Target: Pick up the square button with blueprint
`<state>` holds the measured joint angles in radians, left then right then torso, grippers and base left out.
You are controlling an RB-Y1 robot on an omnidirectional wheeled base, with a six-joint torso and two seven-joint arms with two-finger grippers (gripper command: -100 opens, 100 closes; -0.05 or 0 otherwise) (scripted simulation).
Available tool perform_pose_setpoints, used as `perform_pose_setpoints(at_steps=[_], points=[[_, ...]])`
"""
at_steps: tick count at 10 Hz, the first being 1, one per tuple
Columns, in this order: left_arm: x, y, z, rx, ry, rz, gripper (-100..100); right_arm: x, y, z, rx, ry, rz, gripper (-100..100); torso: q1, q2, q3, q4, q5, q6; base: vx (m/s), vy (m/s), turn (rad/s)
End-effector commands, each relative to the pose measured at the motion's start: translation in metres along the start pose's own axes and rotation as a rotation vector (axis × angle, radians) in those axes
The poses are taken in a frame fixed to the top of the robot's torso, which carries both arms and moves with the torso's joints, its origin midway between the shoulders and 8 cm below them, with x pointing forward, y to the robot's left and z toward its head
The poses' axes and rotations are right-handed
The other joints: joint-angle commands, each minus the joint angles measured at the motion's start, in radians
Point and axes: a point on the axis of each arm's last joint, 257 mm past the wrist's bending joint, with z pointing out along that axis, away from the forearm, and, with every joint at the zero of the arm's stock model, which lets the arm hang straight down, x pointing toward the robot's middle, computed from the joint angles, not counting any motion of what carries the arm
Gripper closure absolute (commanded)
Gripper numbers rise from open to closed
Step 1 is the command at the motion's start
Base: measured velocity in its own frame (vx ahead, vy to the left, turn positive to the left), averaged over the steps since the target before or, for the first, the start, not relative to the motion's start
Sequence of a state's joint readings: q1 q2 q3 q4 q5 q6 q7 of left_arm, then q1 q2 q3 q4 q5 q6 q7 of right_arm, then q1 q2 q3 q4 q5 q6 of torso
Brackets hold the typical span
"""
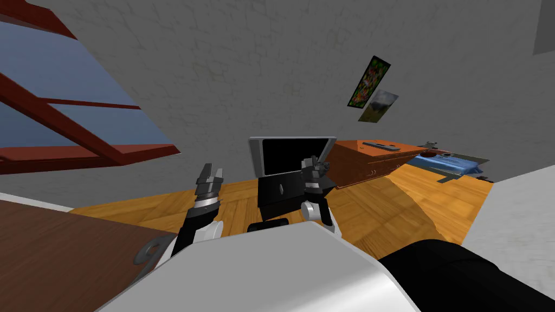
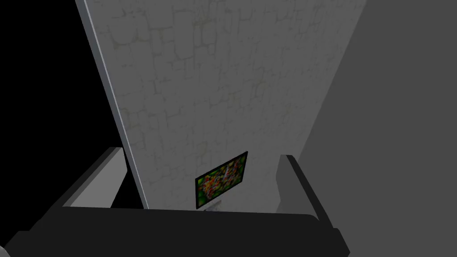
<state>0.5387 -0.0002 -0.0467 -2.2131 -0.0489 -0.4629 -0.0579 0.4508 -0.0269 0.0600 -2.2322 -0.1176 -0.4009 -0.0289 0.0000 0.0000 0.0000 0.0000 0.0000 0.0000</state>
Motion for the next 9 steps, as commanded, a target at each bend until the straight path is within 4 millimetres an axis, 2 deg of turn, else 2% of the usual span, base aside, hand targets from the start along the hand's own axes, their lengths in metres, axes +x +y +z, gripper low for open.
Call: perform_pose_setpoints(at_steps=[1, 5, 9], points=[[0.000, 0.000, 0.000, 0.000, 0.000, 0.000, 0, 0.000, -0.016, -0.005, 0.045, 0.032, -0.037, -100, 0.000, 0.000, 0.000, 0.000, 0.000, 0.000, -0.006, 0.008, 0.132], [0.000, 0.000, 0.000, 0.000, 0.000, 0.000, 0, -0.010, -0.062, -0.023, 0.179, 0.078, -0.129, -100, 0.000, 0.001, 0.001, 0.000, 0.000, 0.000, -0.017, 0.009, 0.179], [0.000, 0.000, 0.000, 0.000, 0.000, 0.000, 0, -0.035, -0.120, -0.059, 0.360, 0.110, -0.246, -100, 0.001, 0.001, 0.001, 0.000, 0.000, 0.000, -0.022, 0.015, 0.232]])
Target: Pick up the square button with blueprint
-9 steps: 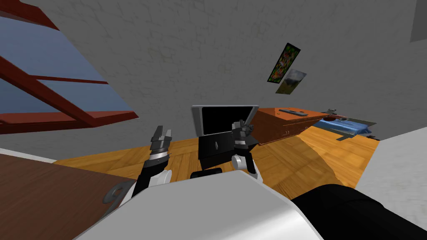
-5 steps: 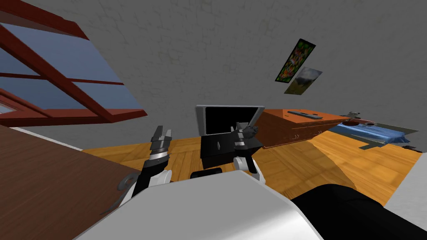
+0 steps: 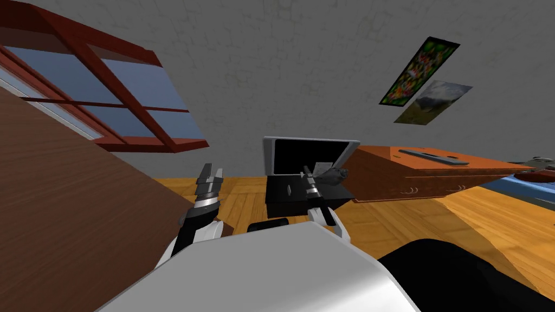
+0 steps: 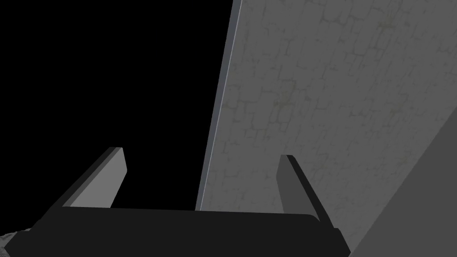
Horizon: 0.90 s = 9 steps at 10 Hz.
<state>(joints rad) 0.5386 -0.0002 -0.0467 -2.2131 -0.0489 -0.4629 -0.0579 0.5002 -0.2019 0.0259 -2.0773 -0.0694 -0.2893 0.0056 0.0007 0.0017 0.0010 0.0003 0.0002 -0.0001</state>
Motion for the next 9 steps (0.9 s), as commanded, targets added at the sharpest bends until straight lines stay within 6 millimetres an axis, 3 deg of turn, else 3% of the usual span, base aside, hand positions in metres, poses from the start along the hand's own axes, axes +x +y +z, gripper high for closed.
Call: perform_pose_setpoints(at_steps=[1, 5, 6, 8, 9], points=[[0.000, 0.000, 0.000, 0.000, 0.000, 0.000, 0, -0.002, -0.033, -0.010, 0.082, 0.014, -0.049, -100, 0.000, 0.000, 0.000, 0.000, 0.000, 0.000, -0.031, 0.019, 0.256], [0.000, 0.000, 0.000, 0.000, 0.000, 0.000, 0, -0.023, -0.113, -0.049, 0.302, 0.042, -0.175, -100, 0.000, 0.000, 0.000, 0.000, 0.000, 0.000, -0.026, 0.020, 0.294], [0.000, 0.000, 0.000, 0.000, 0.000, 0.000, 0, -0.023, -0.113, -0.049, 0.302, 0.042, -0.175, -100, 0.000, 0.000, 0.000, 0.000, 0.000, 0.000, -0.018, 0.013, 0.091], [0.000, 0.000, 0.000, 0.000, 0.000, 0.000, 0, -0.037, -0.151, -0.074, 0.415, 0.058, -0.241, -100, 0.000, -0.001, 0.000, 0.000, 0.000, 0.000, -0.014, 0.020, 0.252], [0.000, 0.000, 0.000, 0.000, 0.000, 0.000, 0, -0.037, -0.151, -0.074, 0.415, 0.058, -0.241, -100, 0.000, -0.001, 0.000, 0.000, 0.000, 0.000, -0.015, 0.012, 0.116]])
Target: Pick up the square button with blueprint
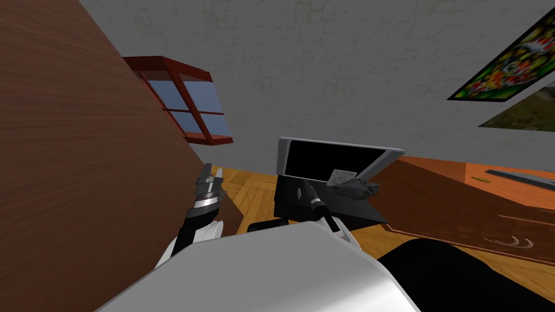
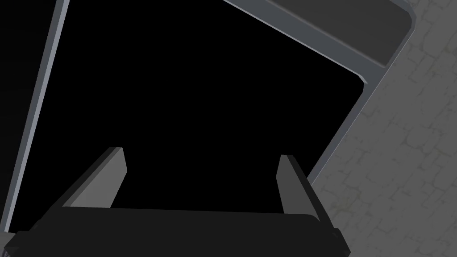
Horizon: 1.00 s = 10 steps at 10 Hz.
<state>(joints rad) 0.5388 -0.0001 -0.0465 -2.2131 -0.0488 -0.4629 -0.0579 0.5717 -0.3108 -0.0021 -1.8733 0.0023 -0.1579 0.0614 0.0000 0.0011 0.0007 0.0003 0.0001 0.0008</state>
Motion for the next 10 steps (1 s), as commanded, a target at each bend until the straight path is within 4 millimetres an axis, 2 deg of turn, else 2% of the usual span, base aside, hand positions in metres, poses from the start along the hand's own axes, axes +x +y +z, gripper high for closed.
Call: perform_pose_setpoints(at_steps=[1, 2, 3, 4, 7, 8, 10], points=[[0.000, 0.000, 0.000, 0.000, 0.000, 0.000, 0, -0.001, -0.029, -0.005, 0.066, 0.010, -0.039, -100, 0.000, 0.000, 0.000, 0.000, 0.000, 0.000, -0.015, 0.022, 0.203], [0.000, 0.000, 0.000, 0.000, 0.000, 0.000, 0, -0.001, -0.029, -0.005, 0.066, 0.010, -0.039, -100, 0.000, 0.000, 0.000, 0.000, 0.000, -0.001, -0.010, 0.011, 0.084], [0.000, 0.000, 0.000, 0.000, 0.000, 0.000, 0, -0.003, -0.053, -0.011, 0.123, 0.019, -0.073, -100, 0.000, 0.000, 0.000, 0.000, 0.000, 0.000, -0.009, 0.016, 0.146], [0.000, 0.000, 0.000, 0.000, 0.000, 0.000, 0, -0.003, -0.053, -0.011, 0.123, 0.019, -0.073, -100, 0.000, 0.000, 0.000, 0.000, 0.000, 0.000, -0.007, 0.013, 0.140], [0.000, 0.000, 0.000, 0.000, 0.000, 0.000, 0, -0.015, -0.120, -0.035, 0.291, 0.048, -0.180, -100, 0.000, 0.000, 0.000, 0.000, 0.000, -0.001, -0.014, 0.023, 0.292], [0.000, 0.000, 0.000, 0.000, 0.000, 0.000, 0, -0.015, -0.121, -0.035, 0.293, 0.049, -0.180, -100, 0.000, 0.000, 0.000, 0.000, 0.000, 0.000, -0.009, 0.020, 0.087], [0.000, 0.000, 0.000, 0.000, 0.000, 0.000, 0, -0.026, -0.162, -0.054, 0.401, 0.070, -0.254, -100, 0.001, 0.000, 0.000, 0.000, 0.000, 0.000, -0.004, 0.027, 0.254]])
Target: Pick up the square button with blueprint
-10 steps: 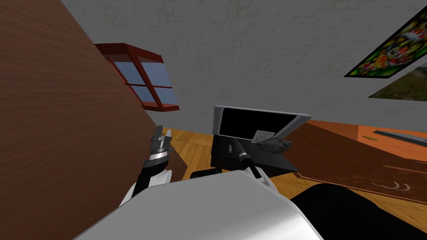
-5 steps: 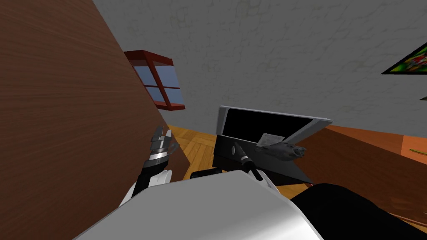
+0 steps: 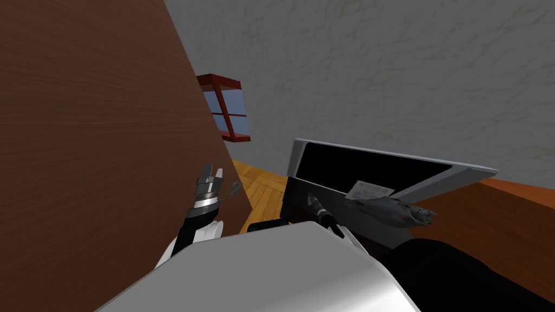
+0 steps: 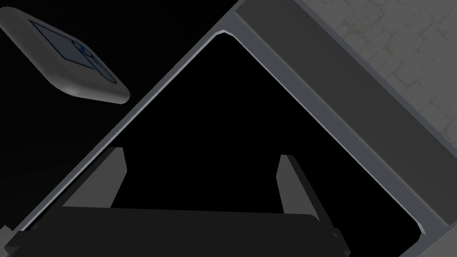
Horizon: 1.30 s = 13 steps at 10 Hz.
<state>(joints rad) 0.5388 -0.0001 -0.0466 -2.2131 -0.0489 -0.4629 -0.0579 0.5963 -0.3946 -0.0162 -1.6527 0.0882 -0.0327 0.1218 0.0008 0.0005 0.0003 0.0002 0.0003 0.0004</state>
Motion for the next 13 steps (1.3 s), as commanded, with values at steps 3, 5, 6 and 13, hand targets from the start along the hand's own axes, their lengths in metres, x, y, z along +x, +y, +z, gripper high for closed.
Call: perform_pose_setpoints(at_steps=[3, 5, 6, 13], points=[[0.000, 0.000, 0.000, 0.000, 0.000, 0.000, 0, -0.008, -0.078, -0.009, 0.181, 0.035, -0.135, -100, 0.000, 0.000, 0.000, 0.000, 0.000, 0.000, -0.004, 0.032, 0.284], [0.000, 0.000, 0.000, 0.000, 0.000, 0.000, 0, -0.011, -0.100, -0.014, 0.233, 0.046, -0.171, -100, 0.000, 0.000, 0.000, 0.000, 0.000, 0.000, -0.003, 0.024, 0.176], [0.000, 0.000, 0.000, 0.000, 0.000, 0.000, 0, -0.015, -0.119, -0.018, 0.278, 0.055, -0.206, -100, -0.001, 0.000, 0.000, 0.000, 0.000, 0.001, 0.000, 0.019, 0.158], [0.000, 0.000, 0.000, 0.000, 0.000, 0.000, 0, -0.035, -0.196, -0.044, 0.474, 0.093, -0.354, -100, -0.001, 0.000, 0.000, 0.000, 0.000, 0.001, 0.003, 0.018, 0.164]])
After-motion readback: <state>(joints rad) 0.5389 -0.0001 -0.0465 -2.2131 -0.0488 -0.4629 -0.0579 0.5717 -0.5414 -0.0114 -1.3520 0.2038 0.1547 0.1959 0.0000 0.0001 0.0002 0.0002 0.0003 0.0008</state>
